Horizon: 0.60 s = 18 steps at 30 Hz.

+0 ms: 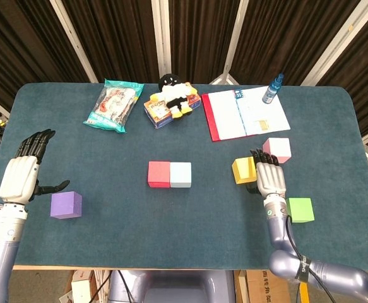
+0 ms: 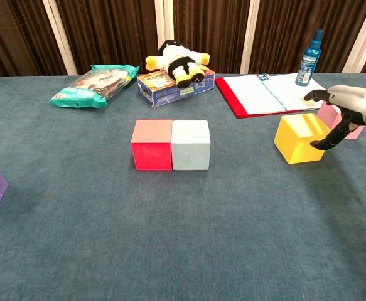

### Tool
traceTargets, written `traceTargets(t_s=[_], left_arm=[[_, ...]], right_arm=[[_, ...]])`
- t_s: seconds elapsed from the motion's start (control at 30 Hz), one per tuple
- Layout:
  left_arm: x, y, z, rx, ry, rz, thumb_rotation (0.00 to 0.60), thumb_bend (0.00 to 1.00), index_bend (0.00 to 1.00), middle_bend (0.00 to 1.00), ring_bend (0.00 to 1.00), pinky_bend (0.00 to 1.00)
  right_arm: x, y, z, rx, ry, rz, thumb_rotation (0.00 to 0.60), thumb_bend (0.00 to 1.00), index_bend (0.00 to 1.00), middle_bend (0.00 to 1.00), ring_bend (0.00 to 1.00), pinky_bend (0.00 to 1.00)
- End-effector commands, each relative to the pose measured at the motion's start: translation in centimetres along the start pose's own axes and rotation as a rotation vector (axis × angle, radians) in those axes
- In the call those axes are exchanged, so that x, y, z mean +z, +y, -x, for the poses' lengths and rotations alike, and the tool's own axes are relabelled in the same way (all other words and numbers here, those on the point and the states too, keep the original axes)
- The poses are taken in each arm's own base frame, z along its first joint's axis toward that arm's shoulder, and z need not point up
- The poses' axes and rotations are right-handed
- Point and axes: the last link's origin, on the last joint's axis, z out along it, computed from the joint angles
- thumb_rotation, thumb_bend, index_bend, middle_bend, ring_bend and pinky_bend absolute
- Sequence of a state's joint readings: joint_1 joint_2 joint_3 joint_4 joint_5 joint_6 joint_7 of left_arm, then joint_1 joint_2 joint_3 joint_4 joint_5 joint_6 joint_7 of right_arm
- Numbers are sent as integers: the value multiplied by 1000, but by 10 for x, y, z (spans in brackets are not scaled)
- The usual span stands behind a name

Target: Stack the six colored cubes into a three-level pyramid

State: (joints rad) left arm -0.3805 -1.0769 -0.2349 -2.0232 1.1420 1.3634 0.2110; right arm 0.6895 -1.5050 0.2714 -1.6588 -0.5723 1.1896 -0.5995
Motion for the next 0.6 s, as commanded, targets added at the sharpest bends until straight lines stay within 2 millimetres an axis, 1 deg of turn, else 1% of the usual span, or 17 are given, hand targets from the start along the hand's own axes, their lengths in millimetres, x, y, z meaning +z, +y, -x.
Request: traceTargets(t_s=[0.03, 0.2, 0.33, 0.43, 0.6], left_arm=[[0, 0, 0, 0, 1, -1, 600, 48, 0, 36, 0, 0], [0, -1, 0, 2, 3, -4, 600, 48, 0, 36, 0, 0], [0, -1, 1, 5, -1, -5, 600, 48, 0, 36, 0, 0], [0, 0, 2, 8, -2, -4, 600, 48, 0, 36, 0, 0], [-1, 1, 1, 8, 0, -2, 600, 48, 0, 36, 0, 0]], right_arm=[[4, 1, -4, -23, -4, -26, 600, 340, 0, 0, 0, 0], [13, 6, -14, -110, -35, -66, 600, 341, 0, 9, 0, 0], [16, 7, -20, -137, -41, -80, 600, 341, 0, 67, 0, 0], [19, 8, -22, -148, -38, -84, 600, 341, 0, 98, 0, 0], [25, 9, -22, -152, -48, -85, 600, 342, 0, 186, 11, 0]])
